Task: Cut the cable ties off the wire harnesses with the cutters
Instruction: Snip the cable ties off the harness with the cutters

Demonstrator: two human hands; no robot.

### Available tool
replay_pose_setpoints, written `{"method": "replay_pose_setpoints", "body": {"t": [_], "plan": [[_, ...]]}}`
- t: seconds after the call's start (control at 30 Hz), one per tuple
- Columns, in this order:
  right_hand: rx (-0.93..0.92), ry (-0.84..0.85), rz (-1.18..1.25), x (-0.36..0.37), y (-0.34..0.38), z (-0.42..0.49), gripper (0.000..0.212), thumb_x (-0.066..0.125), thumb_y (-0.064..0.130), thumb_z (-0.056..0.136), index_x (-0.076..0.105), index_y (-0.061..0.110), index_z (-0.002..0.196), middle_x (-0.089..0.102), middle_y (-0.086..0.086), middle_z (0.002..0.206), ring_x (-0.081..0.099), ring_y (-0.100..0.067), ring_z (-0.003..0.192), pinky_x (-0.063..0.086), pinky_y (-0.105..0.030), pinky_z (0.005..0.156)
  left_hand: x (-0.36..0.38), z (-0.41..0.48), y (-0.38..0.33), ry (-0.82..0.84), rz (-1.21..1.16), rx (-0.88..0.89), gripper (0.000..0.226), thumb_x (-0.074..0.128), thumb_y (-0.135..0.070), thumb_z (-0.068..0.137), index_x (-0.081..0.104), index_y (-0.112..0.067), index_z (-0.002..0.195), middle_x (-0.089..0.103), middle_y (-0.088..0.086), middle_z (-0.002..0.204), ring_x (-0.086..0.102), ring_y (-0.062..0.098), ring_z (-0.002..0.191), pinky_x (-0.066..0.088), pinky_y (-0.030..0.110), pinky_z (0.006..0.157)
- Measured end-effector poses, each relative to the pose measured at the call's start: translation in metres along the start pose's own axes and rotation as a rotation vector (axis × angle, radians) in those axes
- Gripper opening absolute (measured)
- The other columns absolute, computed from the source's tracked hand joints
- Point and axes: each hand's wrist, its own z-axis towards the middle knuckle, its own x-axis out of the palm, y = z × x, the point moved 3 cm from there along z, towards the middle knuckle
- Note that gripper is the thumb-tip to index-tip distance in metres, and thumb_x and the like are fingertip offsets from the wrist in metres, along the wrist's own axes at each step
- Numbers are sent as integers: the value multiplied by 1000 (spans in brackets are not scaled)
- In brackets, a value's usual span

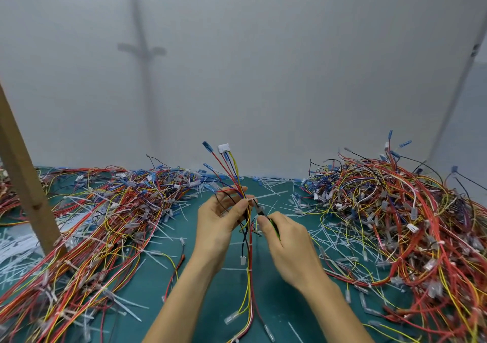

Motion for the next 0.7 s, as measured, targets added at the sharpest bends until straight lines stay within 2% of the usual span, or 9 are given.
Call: {"method": "replay_pose_setpoints", "body": {"t": [0.23, 0.43, 0.6, 0.7], "plan": [[-7, -10, 14, 0, 1, -1, 52, 25, 65, 88, 51, 22, 76, 54, 8, 70, 49, -12, 68, 30, -29, 59, 4, -3, 1, 27, 9, -9, 21, 62, 3, 89, 64, -3, 109, 74, 19, 99, 72, 26, 95, 59, 30, 82], [2, -8, 11, 0, 2, -2, 59, 22, 67, 88, 55, 20, 76, 55, 6, 67, 50, -13, 65, 32, -27, 57, 5, -4, 1, 12, 8, -11, 21, 64, 3, 88, 65, -4, 108, 74, 18, 96, 73, 27, 93, 59, 28, 79], [10, -16, 29, 0, 3, -1, 63, 21, 68, 87, 57, 18, 75, 59, 3, 65, 53, -17, 64, 39, -38, 63, 5, -4, 2, 2, 8, -12, 21, 65, 3, 87, 65, -4, 106, 74, 18, 95, 73, 27, 92, 59, 28, 78], [55, 3, 47, 1, 2, -1, 65, 21, 69, 86, 59, 18, 72, 63, 1, 67, 56, -18, 66, 41, -38, 64, 4, -4, 2, 8, 6, -12, 20, 65, 4, 87, 66, -5, 105, 75, 17, 93, 72, 28, 91, 58, 28, 77]]}}
